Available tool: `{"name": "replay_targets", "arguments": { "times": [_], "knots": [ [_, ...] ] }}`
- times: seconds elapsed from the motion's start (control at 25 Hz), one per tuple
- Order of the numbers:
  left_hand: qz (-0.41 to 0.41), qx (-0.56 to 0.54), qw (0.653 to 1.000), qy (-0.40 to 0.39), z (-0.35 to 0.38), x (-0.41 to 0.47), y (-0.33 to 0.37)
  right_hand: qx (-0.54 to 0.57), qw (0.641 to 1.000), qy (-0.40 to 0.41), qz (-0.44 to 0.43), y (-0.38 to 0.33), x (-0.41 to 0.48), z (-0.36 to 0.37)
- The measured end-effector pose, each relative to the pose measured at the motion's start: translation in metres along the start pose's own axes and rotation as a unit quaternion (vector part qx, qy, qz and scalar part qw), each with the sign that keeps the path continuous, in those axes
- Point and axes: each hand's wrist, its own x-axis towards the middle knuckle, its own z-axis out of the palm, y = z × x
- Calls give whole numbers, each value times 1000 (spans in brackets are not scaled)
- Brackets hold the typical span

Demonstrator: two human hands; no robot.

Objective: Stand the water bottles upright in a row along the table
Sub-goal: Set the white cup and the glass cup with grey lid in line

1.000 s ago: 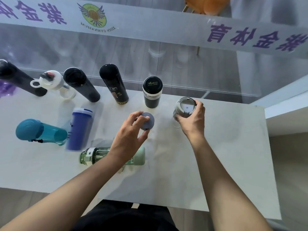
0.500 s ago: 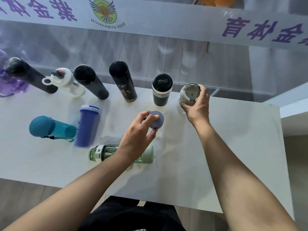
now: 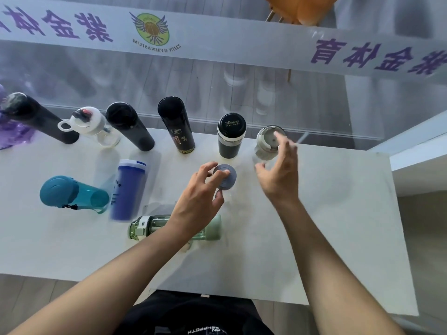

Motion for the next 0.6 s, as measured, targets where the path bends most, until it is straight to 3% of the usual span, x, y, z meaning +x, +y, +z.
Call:
{"name": "replay_targets", "arguments": {
  "times": [0.16, 0.24, 0.4, 0.6],
  "knots": [
    [2, 39, 999, -25, -7, -5, -3, 50, 988, -141, 23, -28, -56, 1],
    [12, 44, 998, -32, -13, -12, -7, 49, 985, -166, 26, -37, -69, 6],
    [-19, 47, 998, -40, -28, -33, -27, 28, 988, -152, 3, -51, -67, 20],
    [-130, 129, 957, -227, -37, -90, -90, 3, 993, -117, 1, -55, -70, 40]
  ]
}}
